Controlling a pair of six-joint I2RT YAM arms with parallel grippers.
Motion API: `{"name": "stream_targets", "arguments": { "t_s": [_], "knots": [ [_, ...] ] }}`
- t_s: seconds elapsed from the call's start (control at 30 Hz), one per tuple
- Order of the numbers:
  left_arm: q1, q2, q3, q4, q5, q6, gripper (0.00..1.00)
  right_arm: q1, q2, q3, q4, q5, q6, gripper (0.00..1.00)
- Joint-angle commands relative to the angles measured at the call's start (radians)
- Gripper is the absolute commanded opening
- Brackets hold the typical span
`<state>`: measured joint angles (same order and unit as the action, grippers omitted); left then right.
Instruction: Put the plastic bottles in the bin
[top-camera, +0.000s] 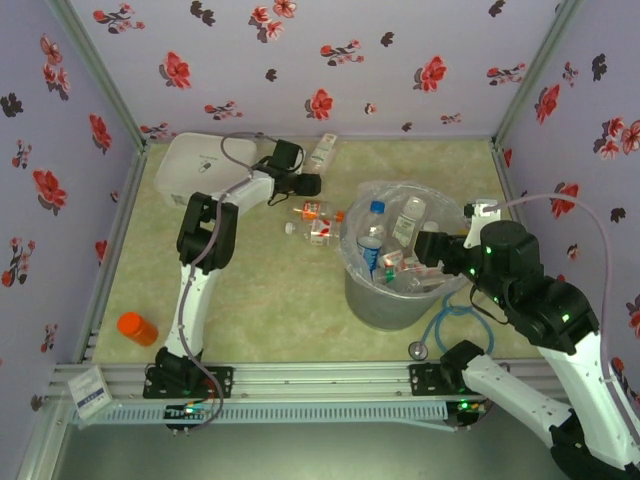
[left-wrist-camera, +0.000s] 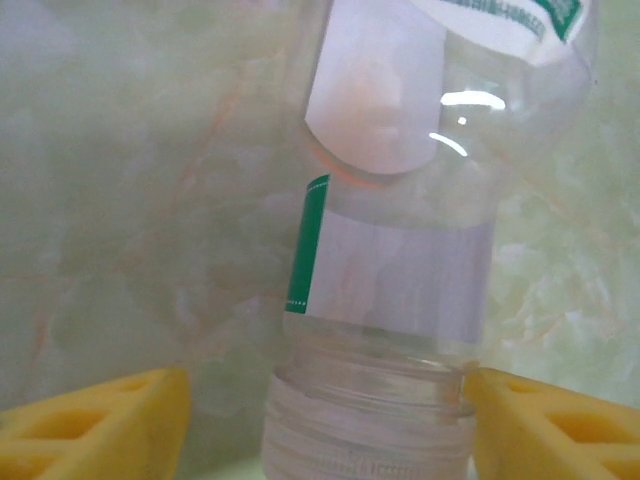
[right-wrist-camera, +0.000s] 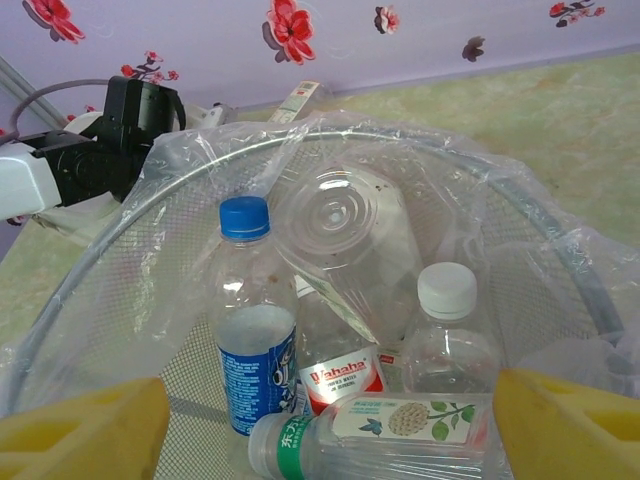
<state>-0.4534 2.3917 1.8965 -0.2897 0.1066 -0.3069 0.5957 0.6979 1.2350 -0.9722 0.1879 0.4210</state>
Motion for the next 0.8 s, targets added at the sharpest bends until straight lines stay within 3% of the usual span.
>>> {"name": "stream_targets", "arguments": {
  "t_s": [0.0, 0.17, 0.43, 0.63, 0.77],
  "knots": [
    [0.0, -0.011, 0.001, 0.014, 0.007, 0.018, 0.62, -0.005, -0.021, -0.009, -0.011, 0.032, 0.012, 0.85],
    [0.002, -0.101, -0.052, 0.056, 0.002, 0.036, 0.43, -0.004, -0.029, 0.0, -0.011, 0.038, 0.01, 0.84],
    [0.004, -0.375, -0.286, 0.182, -0.016, 0.061, 0.33, -0.004, -0.043, 0.008, 0.024, 0.039, 0.011, 0.82],
    [0.001, -0.692, -0.585, 0.287, -0.024, 0.049, 0.27, -0.004, 0.019, 0.045, 0.057, -0.006, -0.009, 0.81],
    [-0.024, -0.99, -0.868, 0.369, -0.021, 0.024, 0.24, -0.005, 0.097, 0.085, 0.127, -0.07, -0.032, 0.81]
  ]
}}
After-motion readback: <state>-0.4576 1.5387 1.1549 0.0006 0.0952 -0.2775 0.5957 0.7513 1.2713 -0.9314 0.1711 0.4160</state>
